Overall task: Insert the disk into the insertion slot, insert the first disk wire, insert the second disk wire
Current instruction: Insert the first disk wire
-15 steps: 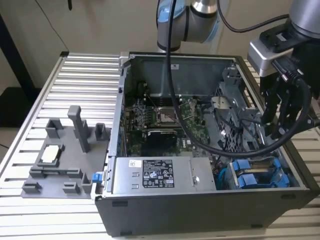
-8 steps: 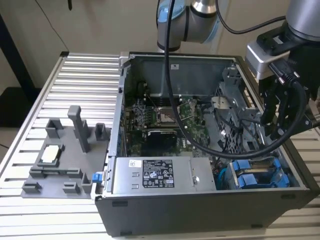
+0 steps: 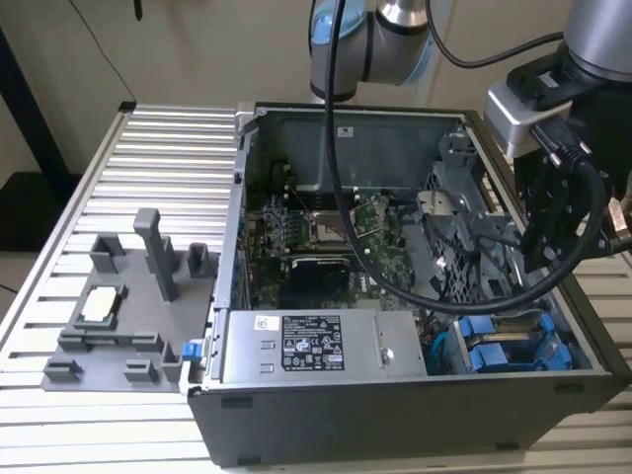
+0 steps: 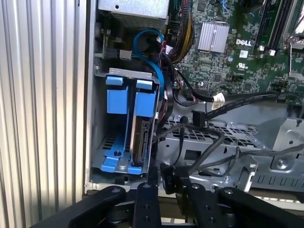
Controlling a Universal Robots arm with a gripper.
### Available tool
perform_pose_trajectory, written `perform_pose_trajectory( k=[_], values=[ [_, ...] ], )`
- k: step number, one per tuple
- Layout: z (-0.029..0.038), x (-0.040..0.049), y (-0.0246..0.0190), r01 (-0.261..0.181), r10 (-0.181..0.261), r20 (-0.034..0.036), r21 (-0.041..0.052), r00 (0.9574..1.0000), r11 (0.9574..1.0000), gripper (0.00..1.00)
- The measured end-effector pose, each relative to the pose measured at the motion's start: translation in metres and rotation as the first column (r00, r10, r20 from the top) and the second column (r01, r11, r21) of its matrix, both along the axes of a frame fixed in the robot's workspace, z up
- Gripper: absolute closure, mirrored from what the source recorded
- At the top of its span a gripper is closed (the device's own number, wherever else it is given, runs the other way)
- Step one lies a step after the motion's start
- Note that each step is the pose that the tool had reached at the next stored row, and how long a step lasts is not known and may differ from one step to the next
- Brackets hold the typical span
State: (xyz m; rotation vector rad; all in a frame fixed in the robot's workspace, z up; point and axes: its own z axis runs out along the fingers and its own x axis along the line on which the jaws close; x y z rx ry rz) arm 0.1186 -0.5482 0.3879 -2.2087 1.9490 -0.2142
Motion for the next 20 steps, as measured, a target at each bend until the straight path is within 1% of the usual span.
perform_pose_trajectory(
  k=[1, 2, 4, 6, 9, 10, 11, 12, 13, 14, 15, 18, 19, 20],
  values=[
    [-0.0002, 0.0, 0.0, 0.0, 0.0, 0.0015, -0.0004, 1.0, 1.0, 0.74],
    [-0.0005, 0.0001, 0.0, 0.0, 0.0, 0.0025, -0.0006, 1.0, 1.0, 0.8],
    [-0.001, 0.0001, 0.0001, 0.0, 0.0, 0.0026, -0.0012, 1.0, 1.0, 0.81],
    [-0.0016, 0.0, 0.0, 0.0, 0.0, 0.0026, -0.0047, 1.0, 1.0, 0.81],
    [-0.0015, 0.0, 0.0, 0.0, 0.0, 0.0026, -0.0057, 1.0, 1.0, 0.81],
    [-0.0015, 0.0001, 0.0, 0.0, 0.0, 0.0023, -0.0057, 1.0, 1.0, 0.81],
    [-0.0015, 0.0007, 0.0, 0.0, 0.0, -0.0011, -0.0059, 1.0, 1.0, 0.81],
    [-0.0015, 0.0016, 0.0001, 0.0, 0.0, -0.0076, -0.0076, 1.0, 1.0, 0.81],
    [-0.0017, 0.0033, 0.0, 0.0, 0.0, -0.0163, -0.0094, 0.9999, 1.0, 0.81],
    [-0.0018, 0.0053, 0.0, 0.0, 0.0, -0.027, -0.0105, 0.9996, 0.9999, 0.81],
    [-0.0019, 0.0074, 0.0, 0.0, 0.0, -0.0382, -0.0116, 0.9993, 0.9999, 0.81],
    [-0.0022, 0.0147, 0.0, -0.001, 0.0, -0.0751, -0.0144, 0.9972, 0.9999, 0.81],
    [-0.0024, 0.0174, 0.0, -0.001, 0.0, -0.0878, -0.0148, 0.9961, 0.9999, 0.81],
    [-0.0025, 0.0202, 0.0, -0.001, 0.0, -0.1021, -0.0151, 0.9948, 0.9999, 0.81]
  ],
)
